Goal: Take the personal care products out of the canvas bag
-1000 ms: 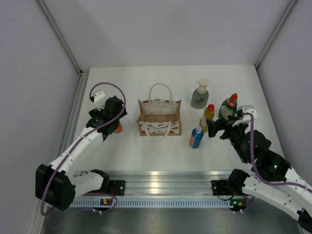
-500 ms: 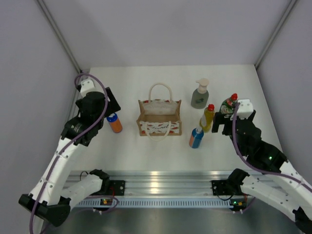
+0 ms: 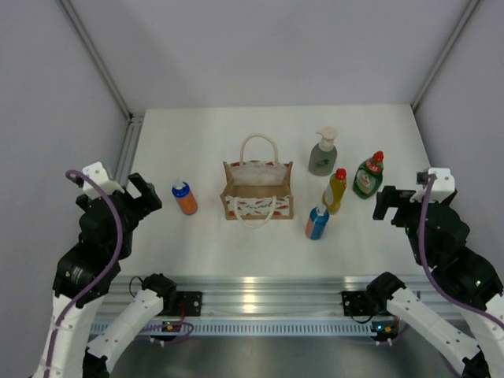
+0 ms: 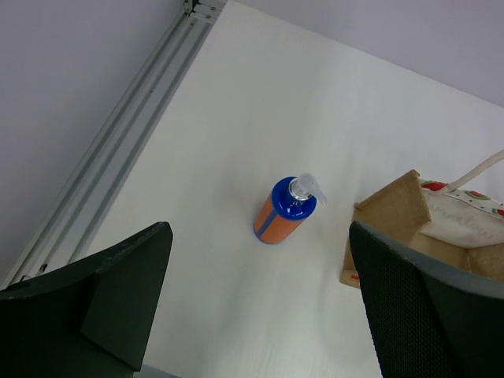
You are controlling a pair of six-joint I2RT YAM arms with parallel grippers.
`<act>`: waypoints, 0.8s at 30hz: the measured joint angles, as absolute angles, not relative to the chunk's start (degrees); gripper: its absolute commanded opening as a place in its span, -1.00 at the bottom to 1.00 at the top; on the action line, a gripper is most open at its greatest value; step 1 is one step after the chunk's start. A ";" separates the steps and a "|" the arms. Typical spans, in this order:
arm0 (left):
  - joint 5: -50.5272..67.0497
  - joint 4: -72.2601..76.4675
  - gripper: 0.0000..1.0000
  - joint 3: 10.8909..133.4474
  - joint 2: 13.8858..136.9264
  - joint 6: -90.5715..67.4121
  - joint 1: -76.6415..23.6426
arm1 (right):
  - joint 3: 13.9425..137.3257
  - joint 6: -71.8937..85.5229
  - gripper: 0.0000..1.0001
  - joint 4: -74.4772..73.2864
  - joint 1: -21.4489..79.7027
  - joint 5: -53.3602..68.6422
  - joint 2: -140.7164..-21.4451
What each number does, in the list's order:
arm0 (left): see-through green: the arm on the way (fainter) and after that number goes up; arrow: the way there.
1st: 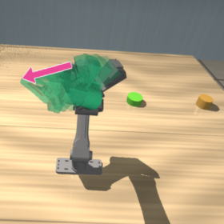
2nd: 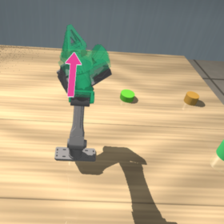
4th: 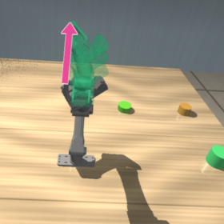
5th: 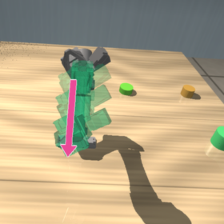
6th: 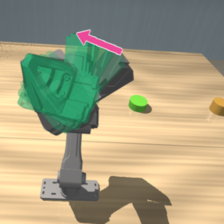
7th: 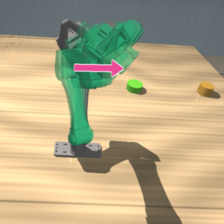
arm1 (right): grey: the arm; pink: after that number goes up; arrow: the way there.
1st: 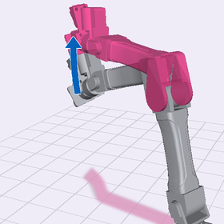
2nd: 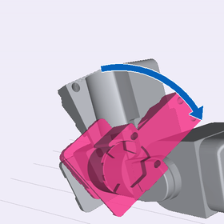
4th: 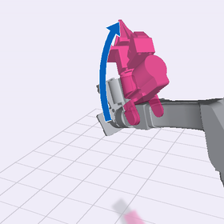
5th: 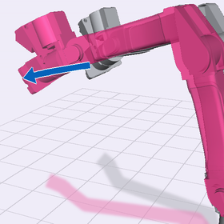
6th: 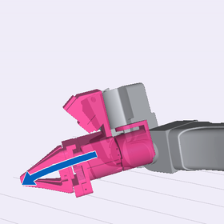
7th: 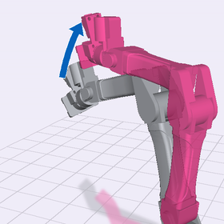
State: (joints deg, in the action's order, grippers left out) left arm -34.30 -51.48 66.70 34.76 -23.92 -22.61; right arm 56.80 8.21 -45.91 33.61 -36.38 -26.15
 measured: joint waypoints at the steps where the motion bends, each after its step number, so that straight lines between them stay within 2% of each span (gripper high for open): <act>1: -34.85 -51.99 0.97 66.65 33.52 -23.81 -22.61 | 57.21 8.36 0.99 -47.09 33.61 -36.38 -25.69; 15: -35.22 -56.05 0.97 62.41 24.84 -22.15 -22.61 | 60.03 10.39 0.99 -54.43 33.58 -37.01 -21.10; 24: -33.47 -56.75 0.97 62.00 24.64 -22.20 -22.61 | 60.03 10.74 0.99 -54.52 33.58 -37.78 -20.23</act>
State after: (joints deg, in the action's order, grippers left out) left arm -33.47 -56.75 62.00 24.64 -22.20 -22.61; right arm 60.03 10.74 -54.52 33.58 -37.78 -20.23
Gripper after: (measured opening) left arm 0.983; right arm 0.993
